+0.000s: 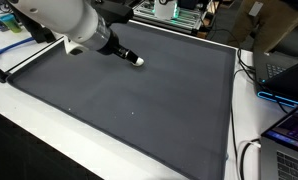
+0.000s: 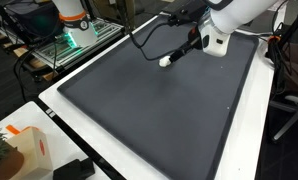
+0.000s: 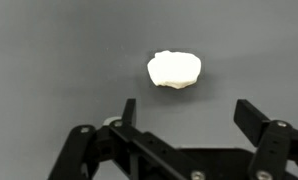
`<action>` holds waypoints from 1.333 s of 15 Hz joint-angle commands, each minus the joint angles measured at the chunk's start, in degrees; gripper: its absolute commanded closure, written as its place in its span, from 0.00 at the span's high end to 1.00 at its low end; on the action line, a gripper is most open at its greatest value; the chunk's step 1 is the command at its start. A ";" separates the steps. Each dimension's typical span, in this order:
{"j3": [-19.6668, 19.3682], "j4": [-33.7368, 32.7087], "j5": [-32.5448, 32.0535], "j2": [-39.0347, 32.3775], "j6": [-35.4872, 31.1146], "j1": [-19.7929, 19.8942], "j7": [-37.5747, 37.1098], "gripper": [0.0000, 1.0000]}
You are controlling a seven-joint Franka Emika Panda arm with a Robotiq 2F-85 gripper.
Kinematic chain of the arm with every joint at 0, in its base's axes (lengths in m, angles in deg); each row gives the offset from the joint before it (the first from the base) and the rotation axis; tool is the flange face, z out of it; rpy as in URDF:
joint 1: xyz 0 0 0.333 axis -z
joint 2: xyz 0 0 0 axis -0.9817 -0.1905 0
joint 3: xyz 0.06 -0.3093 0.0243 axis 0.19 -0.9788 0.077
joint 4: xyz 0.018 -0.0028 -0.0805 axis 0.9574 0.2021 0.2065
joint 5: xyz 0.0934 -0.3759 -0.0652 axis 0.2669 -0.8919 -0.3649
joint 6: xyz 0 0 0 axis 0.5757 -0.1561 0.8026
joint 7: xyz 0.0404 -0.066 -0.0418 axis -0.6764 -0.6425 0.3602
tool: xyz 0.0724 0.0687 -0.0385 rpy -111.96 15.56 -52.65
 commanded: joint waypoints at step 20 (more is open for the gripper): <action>0.23 -21.22 0.60 -15.87 18.68 2.04 0.69 1.00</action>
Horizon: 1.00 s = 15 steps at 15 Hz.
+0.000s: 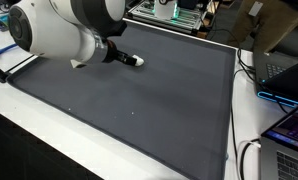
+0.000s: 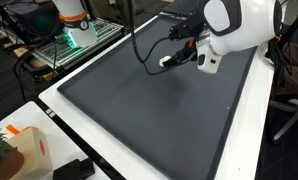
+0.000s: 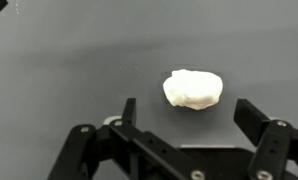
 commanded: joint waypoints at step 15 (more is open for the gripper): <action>0.73 -14.57 1.15 -8.63 4.98 0.28 -1.63 1.00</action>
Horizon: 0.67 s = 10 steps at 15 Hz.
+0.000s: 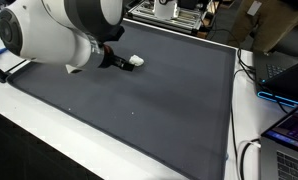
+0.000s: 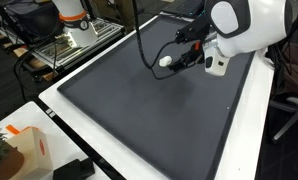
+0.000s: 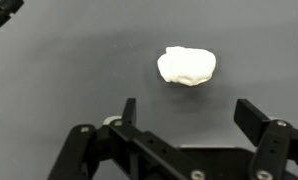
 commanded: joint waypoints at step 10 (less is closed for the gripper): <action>0.84 -7.62 1.00 -5.74 5.08 -0.26 -2.83 1.00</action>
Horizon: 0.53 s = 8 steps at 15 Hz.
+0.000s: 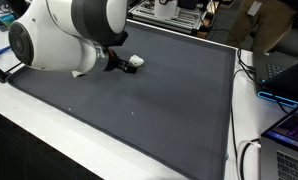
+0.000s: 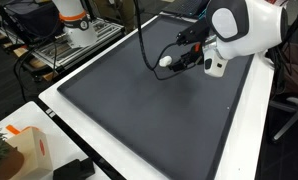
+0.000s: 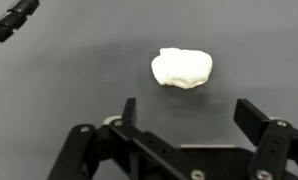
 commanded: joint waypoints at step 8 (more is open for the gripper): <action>-0.34 14.93 0.86 9.13 -7.51 -0.10 -1.77 1.00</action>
